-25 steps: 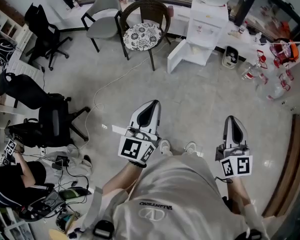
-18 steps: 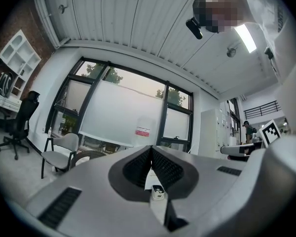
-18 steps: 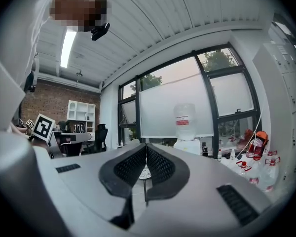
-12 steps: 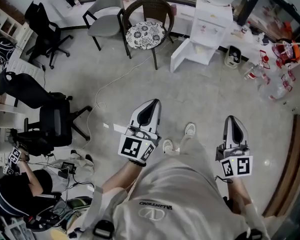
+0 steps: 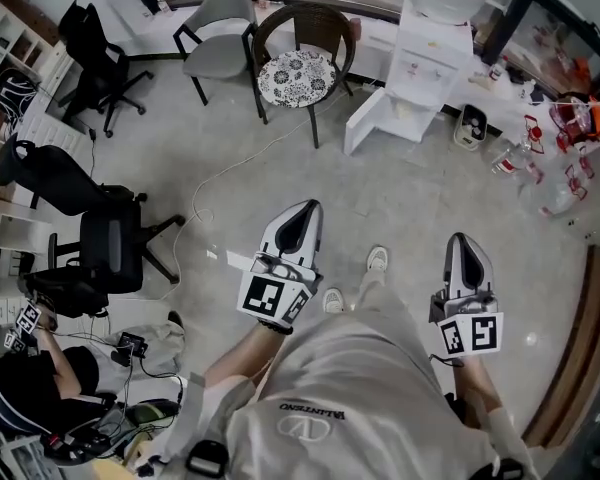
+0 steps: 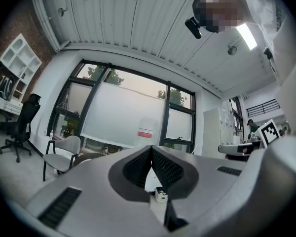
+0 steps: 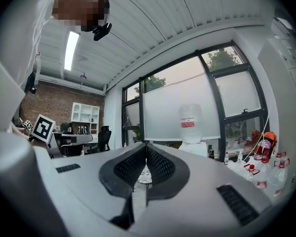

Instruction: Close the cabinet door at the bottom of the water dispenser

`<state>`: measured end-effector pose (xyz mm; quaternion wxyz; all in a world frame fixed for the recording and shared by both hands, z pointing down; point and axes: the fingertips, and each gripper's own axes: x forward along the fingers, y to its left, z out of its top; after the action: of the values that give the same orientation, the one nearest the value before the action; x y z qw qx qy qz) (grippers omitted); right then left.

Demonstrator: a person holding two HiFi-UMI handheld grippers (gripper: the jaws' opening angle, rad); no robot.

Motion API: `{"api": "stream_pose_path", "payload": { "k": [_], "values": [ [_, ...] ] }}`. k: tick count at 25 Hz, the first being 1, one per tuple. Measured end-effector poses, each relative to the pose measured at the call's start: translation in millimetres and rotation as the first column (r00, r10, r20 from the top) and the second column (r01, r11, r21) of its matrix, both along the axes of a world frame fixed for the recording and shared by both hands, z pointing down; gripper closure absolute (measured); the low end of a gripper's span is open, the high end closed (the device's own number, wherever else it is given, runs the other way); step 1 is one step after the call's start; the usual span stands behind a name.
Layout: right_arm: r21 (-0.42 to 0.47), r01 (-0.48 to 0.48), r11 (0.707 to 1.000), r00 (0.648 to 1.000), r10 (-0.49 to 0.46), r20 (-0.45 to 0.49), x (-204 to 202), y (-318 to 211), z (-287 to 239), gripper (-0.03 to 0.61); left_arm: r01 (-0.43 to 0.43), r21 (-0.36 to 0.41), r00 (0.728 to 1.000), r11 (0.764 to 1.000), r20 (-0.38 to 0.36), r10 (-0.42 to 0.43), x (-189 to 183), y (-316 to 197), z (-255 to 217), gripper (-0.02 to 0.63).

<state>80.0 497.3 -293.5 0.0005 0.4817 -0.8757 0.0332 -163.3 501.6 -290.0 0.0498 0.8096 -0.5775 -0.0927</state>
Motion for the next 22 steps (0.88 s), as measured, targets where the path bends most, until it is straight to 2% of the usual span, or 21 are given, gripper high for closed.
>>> {"api": "stream_pose_path", "payload": {
  "k": [9, 22],
  "values": [
    [-0.002, 0.017, 1.0, 1.0, -0.017, 0.012, 19.8, -47.0, 2.4, 0.561, 0.009, -0.004, 1.0, 1.0, 0.0, -0.009, 25.9, -40.9, 1.8, 0.607],
    [-0.016, 0.081, 0.997, 0.997, -0.081, 0.021, 41.9, -134.4, 3.8, 0.561, 0.065, -0.009, 0.998, 0.998, 0.007, -0.065, 51.4, -116.8, -0.5, 0.606]
  ]
}}
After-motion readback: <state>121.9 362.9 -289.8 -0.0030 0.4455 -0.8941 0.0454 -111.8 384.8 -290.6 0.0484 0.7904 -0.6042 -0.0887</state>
